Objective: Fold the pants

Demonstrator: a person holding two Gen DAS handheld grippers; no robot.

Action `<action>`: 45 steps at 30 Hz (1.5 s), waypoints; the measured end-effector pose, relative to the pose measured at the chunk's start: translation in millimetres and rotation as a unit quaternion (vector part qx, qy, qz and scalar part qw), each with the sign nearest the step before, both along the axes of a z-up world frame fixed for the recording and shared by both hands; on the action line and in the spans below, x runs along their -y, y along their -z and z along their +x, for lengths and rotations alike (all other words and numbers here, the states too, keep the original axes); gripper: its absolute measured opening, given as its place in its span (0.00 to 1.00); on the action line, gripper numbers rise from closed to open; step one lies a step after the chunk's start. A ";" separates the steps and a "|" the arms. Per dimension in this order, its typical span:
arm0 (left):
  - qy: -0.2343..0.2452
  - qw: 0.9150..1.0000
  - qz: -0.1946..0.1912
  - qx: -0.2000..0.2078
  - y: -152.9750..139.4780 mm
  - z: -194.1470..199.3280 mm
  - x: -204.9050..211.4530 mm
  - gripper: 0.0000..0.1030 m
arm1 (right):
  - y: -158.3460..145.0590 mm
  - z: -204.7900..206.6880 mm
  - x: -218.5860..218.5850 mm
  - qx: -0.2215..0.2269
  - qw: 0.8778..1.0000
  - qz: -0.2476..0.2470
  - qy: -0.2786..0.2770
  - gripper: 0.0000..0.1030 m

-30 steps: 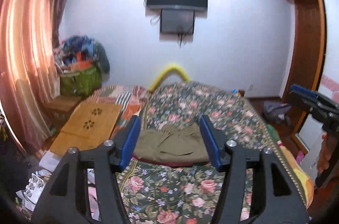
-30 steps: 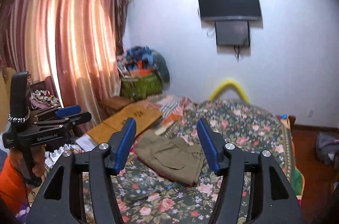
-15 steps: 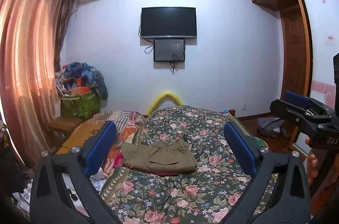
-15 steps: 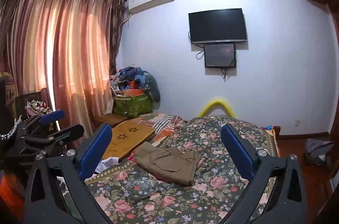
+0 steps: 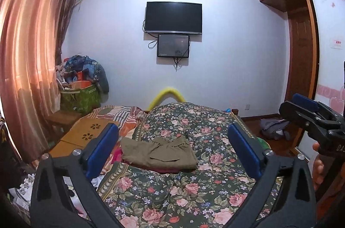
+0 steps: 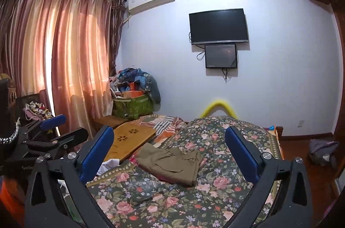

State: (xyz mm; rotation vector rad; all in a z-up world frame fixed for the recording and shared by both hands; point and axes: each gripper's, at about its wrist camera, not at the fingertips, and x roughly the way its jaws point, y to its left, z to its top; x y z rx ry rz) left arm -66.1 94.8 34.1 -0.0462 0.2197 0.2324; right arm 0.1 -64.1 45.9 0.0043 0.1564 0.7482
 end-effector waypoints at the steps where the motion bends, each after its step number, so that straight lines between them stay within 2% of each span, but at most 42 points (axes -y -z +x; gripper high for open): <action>1: -0.001 1.000 0.000 0.000 0.4 0.1 0.1 1.00 | 0.7 -0.7 -0.2 0.000 1.000 -0.001 -0.001 0.99; 45: 0.009 1.000 -0.004 0.000 4.0 6.7 2.6 1.00 | 2.3 -1.1 -1.5 -0.006 1.000 -0.010 -0.004 1.00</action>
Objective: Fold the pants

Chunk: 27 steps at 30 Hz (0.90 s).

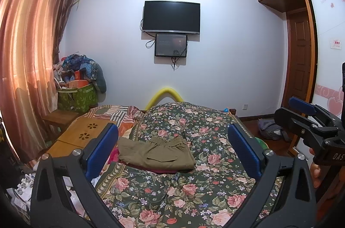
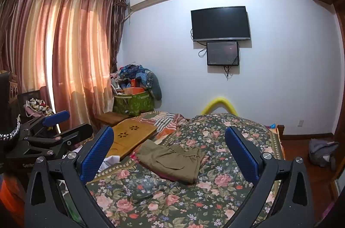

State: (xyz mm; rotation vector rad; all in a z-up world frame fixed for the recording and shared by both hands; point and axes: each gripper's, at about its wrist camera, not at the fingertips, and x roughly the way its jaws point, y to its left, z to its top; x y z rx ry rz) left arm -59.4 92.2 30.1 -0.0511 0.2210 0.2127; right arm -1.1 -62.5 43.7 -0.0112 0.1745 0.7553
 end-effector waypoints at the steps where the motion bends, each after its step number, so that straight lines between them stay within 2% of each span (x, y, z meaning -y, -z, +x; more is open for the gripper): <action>1: 0.000 1.000 0.000 0.000 0.0 0.2 0.6 1.00 | -0.1 -0.1 0.2 0.000 1.000 0.001 0.000 1.00; 10: 0.014 1.000 -0.002 0.000 -0.3 -1.3 1.0 1.00 | -0.8 -0.4 0.8 0.000 1.000 0.003 0.002 1.00; 27: 0.013 1.000 -0.005 0.002 -2.6 -2.8 -2.4 1.00 | -2.1 0.3 1.9 0.001 1.000 0.005 0.005 1.00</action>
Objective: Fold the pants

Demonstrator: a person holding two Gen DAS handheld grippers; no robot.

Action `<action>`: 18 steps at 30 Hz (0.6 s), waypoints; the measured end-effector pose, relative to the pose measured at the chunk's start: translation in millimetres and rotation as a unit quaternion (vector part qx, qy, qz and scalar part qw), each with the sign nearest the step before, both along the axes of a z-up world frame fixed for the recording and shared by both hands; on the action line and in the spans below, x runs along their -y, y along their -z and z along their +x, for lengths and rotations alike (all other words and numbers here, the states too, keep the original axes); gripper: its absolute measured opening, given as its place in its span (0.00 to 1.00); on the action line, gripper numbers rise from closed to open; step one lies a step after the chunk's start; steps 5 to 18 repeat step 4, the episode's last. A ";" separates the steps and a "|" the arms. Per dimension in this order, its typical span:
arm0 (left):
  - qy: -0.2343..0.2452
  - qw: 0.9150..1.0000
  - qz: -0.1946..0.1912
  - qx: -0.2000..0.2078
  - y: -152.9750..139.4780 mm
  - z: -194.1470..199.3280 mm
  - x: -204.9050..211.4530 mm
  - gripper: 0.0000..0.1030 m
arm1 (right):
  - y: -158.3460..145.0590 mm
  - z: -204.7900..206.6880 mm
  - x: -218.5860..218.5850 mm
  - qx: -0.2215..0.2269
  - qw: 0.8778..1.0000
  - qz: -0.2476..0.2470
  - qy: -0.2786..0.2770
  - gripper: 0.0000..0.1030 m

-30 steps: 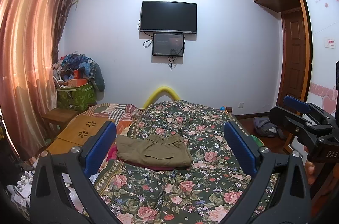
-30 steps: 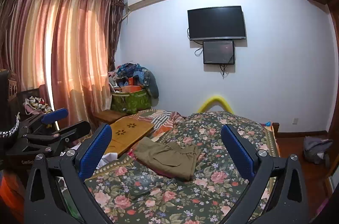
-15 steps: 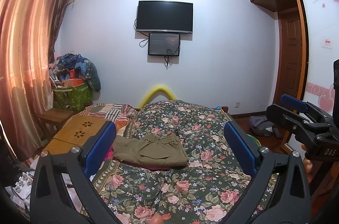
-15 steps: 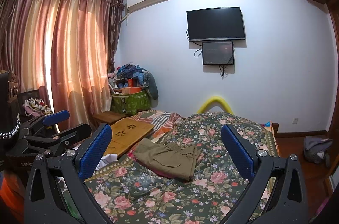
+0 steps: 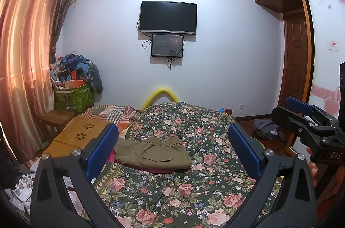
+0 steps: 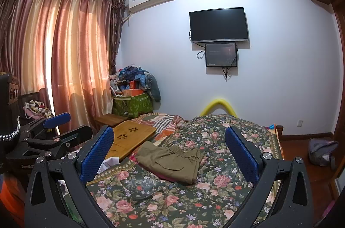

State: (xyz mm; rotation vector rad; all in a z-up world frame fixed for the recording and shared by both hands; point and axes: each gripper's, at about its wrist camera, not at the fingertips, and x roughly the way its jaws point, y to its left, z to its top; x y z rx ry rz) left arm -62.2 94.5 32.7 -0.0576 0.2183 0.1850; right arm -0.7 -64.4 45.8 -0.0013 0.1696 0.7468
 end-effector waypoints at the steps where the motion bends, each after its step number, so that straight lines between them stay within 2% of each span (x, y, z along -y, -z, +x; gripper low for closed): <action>1: 0.001 1.000 0.000 0.000 -0.2 -0.2 0.0 1.00 | 0.4 -0.2 0.1 0.000 1.000 0.000 0.000 1.00; 18: 0.003 1.000 0.000 -0.002 0.3 -0.2 -0.6 1.00 | 0.2 -0.1 0.3 0.001 1.000 0.000 -0.001 1.00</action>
